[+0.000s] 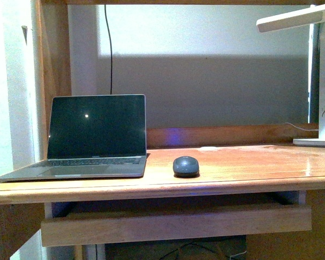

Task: Place mouse

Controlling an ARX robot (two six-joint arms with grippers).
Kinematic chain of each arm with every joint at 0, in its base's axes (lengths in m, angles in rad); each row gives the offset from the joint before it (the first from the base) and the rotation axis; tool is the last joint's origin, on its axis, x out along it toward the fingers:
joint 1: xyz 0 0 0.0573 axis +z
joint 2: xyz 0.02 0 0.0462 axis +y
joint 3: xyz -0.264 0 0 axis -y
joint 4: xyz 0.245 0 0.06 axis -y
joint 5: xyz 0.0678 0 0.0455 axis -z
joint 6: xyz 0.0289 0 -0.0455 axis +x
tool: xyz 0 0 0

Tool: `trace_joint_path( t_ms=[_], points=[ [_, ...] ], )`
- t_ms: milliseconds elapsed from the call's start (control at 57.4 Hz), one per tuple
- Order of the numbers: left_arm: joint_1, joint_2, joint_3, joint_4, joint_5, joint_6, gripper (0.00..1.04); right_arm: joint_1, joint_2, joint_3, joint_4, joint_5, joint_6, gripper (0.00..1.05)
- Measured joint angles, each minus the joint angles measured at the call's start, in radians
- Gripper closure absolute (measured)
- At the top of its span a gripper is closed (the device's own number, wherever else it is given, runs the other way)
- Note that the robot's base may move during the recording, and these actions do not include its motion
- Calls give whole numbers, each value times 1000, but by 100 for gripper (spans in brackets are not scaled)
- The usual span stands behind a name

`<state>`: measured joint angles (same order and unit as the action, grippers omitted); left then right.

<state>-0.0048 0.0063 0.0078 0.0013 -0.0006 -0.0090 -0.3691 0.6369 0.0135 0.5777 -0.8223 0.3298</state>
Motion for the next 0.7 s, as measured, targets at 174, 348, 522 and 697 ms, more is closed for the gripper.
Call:
trace_joint_path(
  t_ms=[174, 348, 522, 697],
  points=[
    [0, -1, 0, -1, 0, 0, 8, 82, -357, 0, -304, 520, -247, 42],
    [0, -1, 0, -1, 0, 0, 8, 165, -498, 0, -461, 624, -307, 75],
    [0, -1, 0, -1, 0, 0, 8, 328, -627, 0, -576, 801, -324, 102],
    [0, -1, 0, -1, 0, 0, 8, 364, -631, 0, -578, 817, -325, 102]
  ],
)
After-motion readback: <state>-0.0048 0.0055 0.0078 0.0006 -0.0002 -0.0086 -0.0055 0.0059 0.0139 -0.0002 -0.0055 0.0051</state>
